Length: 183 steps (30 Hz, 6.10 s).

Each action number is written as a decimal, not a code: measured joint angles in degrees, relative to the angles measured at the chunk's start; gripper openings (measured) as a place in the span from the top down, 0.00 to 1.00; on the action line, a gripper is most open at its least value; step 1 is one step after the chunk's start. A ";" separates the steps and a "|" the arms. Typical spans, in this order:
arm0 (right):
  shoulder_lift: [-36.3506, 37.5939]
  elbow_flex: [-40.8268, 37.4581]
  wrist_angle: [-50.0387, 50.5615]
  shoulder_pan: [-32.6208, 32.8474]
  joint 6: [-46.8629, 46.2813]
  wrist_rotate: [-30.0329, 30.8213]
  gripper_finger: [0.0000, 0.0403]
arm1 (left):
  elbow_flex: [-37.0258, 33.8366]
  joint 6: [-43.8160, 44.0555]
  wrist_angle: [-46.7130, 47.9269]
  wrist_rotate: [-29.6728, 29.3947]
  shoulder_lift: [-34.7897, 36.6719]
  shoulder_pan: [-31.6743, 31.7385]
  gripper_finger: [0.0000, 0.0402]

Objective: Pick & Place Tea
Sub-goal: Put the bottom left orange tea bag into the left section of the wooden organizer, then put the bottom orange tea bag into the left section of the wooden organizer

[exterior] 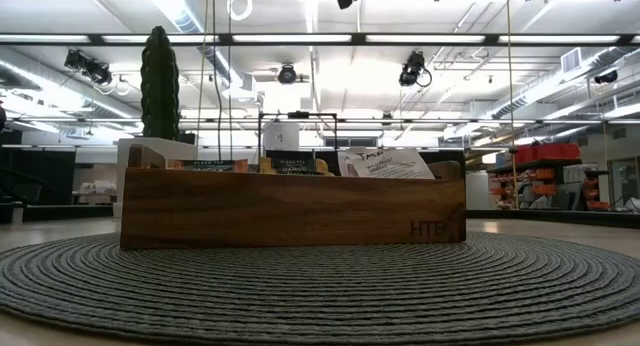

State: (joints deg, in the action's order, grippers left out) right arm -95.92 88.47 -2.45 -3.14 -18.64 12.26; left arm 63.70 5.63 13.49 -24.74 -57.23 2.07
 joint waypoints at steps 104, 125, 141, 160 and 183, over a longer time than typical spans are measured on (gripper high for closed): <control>3.68 0.00 39.28 1.84 10.75 -15.74 0.60 | -16.19 31.82 -3.05 6.11 -9.78 -25.33 1.00; 3.93 0.02 42.21 -1.81 12.96 -16.07 0.60 | -29.00 34.22 -12.71 1.14 -9.52 -26.09 1.00; 3.93 0.02 43.70 -3.13 12.45 -15.75 0.60 | -29.83 40.24 -19.36 5.91 -23.14 -28.69 1.00; 3.93 0.02 43.68 -3.65 13.13 -15.74 0.60 | -29.76 41.62 -19.21 7.92 -24.87 -29.09 0.84; 3.93 0.02 43.66 -4.51 13.02 -15.74 0.60 | -29.81 43.06 -17.94 8.25 -9.29 -23.79 0.62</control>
State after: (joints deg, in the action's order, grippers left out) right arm -91.98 88.49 41.21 -7.64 -5.63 -3.48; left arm 33.89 48.69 -4.45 -16.49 -66.52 -21.73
